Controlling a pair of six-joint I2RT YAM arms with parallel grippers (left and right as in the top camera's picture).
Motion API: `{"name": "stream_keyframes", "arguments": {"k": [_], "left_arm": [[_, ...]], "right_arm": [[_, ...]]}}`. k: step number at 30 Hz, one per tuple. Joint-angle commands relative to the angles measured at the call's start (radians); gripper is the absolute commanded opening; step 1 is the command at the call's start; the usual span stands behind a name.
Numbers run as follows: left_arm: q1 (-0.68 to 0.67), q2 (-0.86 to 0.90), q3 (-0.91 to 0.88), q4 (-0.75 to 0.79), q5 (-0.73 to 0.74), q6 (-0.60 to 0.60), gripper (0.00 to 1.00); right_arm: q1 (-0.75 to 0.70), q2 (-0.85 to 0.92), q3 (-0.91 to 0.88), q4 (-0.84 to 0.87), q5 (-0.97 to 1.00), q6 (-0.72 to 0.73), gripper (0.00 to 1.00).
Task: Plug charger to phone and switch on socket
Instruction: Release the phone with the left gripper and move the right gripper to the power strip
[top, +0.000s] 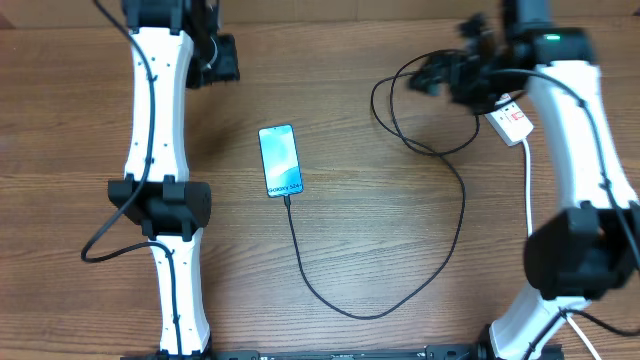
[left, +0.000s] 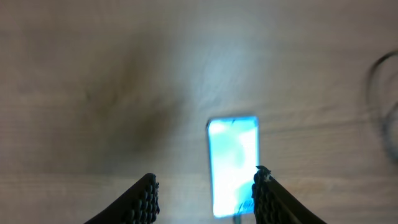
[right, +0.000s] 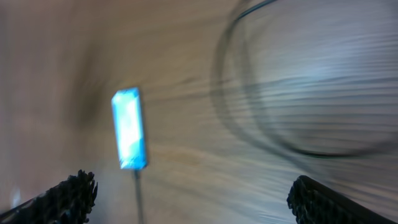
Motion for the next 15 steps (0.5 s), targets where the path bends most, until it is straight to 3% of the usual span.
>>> {"name": "stream_keyframes", "arguments": {"k": [1, 3, 4, 8, 15], "left_arm": [[0.003, -0.042, 0.148, -0.006, 0.038, 0.005, 0.50], [0.003, -0.055, 0.195, -0.006, 0.039, 0.004, 0.70], [0.003, -0.061, 0.214, -0.006, 0.039, 0.004, 1.00], [0.003, -0.062, 0.248, -0.006, 0.038, 0.004, 1.00], [0.003, -0.060, 0.247, -0.006, 0.038, 0.004, 1.00]], "right_arm": [[-0.092, -0.048, 0.029, -0.002, 0.155, 0.077, 1.00], [-0.145, -0.045, 0.026, 0.009, 0.195, 0.102, 1.00], [-0.172, -0.043, 0.025, 0.019, 0.219, 0.115, 1.00], [-0.257, -0.024, 0.022, 0.092, 0.338, 0.172, 1.00], [-0.306, 0.072, 0.021, 0.191, 0.367, 0.186, 1.00]]}}
